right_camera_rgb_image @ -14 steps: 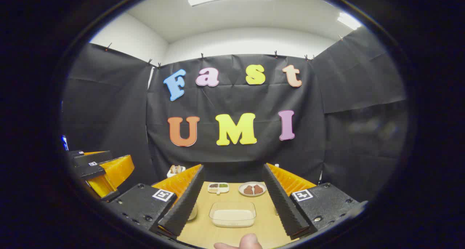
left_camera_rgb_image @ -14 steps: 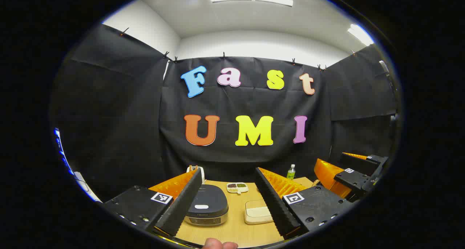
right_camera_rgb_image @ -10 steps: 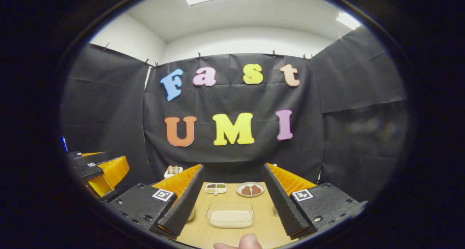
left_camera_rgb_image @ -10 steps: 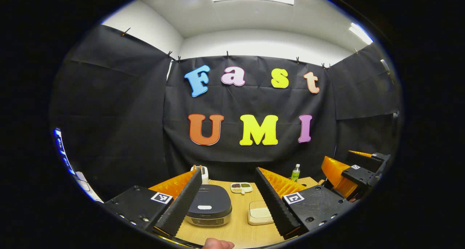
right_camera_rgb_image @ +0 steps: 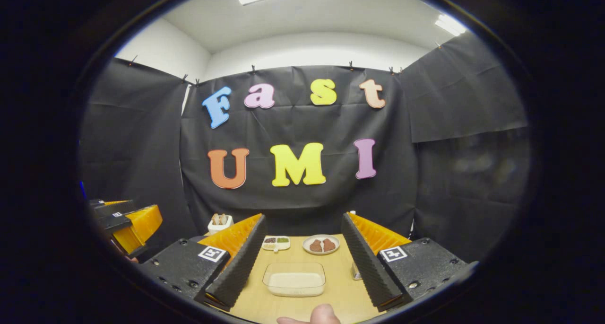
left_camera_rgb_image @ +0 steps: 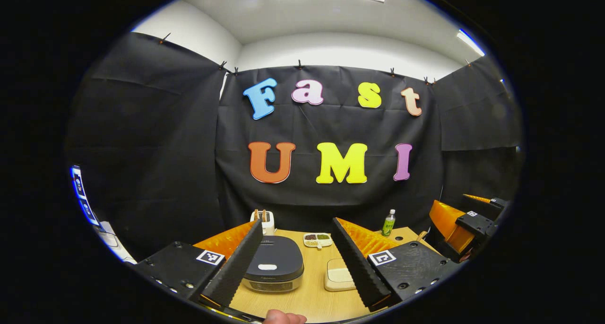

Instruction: Close the left gripper, press the button to open the rice cooker; take a wooden spoon from the chopstick holder with the right hand, scoop a spoonful of rice and pour it into the rice cooker, then put the wooden spoon back into the chopstick holder.

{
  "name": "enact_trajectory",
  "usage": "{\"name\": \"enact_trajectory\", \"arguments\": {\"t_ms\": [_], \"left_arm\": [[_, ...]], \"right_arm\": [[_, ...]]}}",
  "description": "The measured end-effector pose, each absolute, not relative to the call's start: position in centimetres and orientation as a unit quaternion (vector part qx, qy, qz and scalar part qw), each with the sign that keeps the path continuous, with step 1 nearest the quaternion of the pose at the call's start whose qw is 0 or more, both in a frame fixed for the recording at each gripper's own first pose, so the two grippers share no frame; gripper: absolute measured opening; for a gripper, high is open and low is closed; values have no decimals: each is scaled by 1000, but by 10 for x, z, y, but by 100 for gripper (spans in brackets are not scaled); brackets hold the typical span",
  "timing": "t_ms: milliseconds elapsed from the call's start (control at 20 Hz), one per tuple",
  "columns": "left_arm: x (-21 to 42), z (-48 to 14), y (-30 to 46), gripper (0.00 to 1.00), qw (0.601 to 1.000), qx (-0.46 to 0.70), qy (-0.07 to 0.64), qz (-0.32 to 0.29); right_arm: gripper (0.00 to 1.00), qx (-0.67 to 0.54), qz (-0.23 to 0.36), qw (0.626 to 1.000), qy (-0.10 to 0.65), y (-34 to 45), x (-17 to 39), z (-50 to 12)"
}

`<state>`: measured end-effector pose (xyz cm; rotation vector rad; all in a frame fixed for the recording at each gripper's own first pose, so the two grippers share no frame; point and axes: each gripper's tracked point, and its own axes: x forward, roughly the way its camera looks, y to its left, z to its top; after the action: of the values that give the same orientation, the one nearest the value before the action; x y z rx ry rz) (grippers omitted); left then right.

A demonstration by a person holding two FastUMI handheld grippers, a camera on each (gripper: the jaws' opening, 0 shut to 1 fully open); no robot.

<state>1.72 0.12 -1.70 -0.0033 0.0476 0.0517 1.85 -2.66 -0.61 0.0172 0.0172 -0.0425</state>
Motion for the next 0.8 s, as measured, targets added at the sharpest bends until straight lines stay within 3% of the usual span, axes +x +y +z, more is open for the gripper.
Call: {"name": "enact_trajectory", "arguments": {"t_ms": [450,800], "left_arm": [[34,-21,0,95,998,-14,36,40],[63,-45,-2,95,994,-37,88,45]], "right_arm": [[100,-2,-35,999,15,-48,28,-3],[100,-8,-32,999,17,-60,57,-3]]}}
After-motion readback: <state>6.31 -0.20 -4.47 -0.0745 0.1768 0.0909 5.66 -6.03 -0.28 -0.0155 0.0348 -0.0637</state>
